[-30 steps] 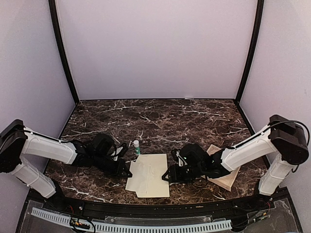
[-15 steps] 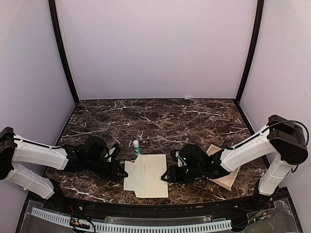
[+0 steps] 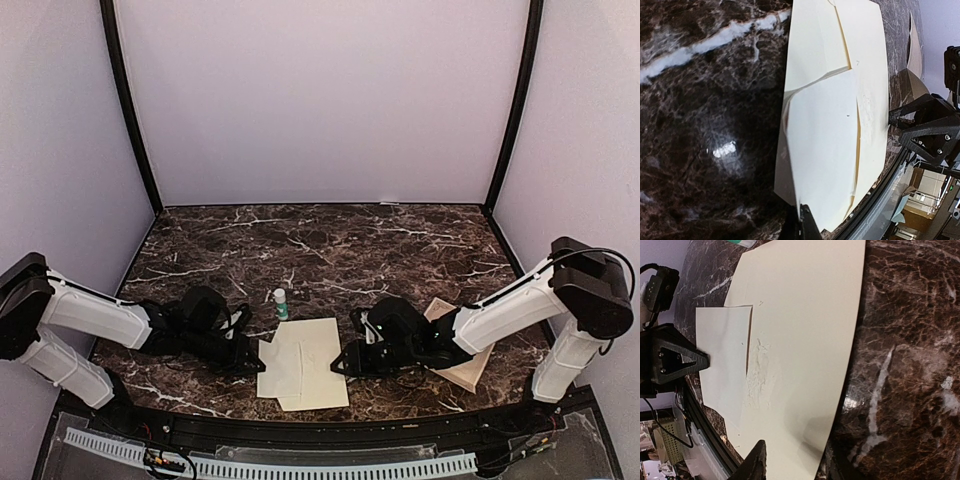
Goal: Place the letter into the envelope and seal it
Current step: Place the letter in the envelope.
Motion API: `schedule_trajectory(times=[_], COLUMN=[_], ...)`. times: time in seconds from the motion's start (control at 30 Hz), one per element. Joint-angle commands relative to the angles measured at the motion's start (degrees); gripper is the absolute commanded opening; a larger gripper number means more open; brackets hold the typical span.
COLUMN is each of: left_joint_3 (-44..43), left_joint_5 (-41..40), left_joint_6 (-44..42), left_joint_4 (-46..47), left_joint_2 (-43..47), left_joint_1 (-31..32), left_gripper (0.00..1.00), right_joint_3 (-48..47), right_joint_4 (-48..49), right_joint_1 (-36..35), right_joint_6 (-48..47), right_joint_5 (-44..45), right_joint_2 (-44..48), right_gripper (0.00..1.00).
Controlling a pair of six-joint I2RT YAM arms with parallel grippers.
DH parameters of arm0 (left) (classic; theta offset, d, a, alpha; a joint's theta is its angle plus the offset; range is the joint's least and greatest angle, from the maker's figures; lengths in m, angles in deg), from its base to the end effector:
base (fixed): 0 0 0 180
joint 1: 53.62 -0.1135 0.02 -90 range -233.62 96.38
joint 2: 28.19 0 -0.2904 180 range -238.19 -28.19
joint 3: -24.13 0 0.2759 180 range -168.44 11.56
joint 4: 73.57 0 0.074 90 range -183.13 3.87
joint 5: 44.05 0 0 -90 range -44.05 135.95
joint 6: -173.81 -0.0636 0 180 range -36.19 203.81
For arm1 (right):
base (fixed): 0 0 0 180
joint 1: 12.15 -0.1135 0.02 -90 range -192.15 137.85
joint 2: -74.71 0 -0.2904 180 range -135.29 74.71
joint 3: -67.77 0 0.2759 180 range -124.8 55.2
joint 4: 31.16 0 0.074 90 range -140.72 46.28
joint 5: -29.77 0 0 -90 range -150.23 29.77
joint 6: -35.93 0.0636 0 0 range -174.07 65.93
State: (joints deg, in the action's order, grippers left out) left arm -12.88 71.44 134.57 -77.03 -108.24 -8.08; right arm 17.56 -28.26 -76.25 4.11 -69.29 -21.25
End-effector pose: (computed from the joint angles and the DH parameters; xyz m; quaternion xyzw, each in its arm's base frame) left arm 0.1639 -0.2061 0.1159 0.0404 0.9087 -0.4059 0.0885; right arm 0.1408 0.3129 0.1117 -0.0787 0.9108 0.3841 0.1290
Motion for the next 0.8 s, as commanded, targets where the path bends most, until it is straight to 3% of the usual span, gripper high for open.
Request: schedule_trajectory(times=[0.0,0.27,0.57,0.77], left_joint_3=[-1.3,-1.3,-2.1,-2.5], left_joint_5=[0.4,0.3,0.8,0.4], left_joint_6=[-0.5,-1.2,-1.7,-2.3], left_joint_4=[0.1,-1.2,-1.6,-2.6], left_joint_2=[0.2,0.8,0.1,0.2], left_joint_1=[-0.1,-0.1,-0.1,-0.1], left_gripper=[0.0,0.0,0.0,0.0], right_joint_3=[0.7,-3.8,-8.4,-13.5], right_joint_4=[-1.4,-12.5,-2.6,0.4], right_joint_1=[-0.8,-0.9,-1.7,-2.6], right_joint_6=[-0.2,-6.8,-11.9,-13.1], right_joint_5=[2.6,13.0,3.3,1.1], right_joint_2=[1.5,8.5,1.7,-5.0], right_gripper=[0.39,0.43,0.23,0.19])
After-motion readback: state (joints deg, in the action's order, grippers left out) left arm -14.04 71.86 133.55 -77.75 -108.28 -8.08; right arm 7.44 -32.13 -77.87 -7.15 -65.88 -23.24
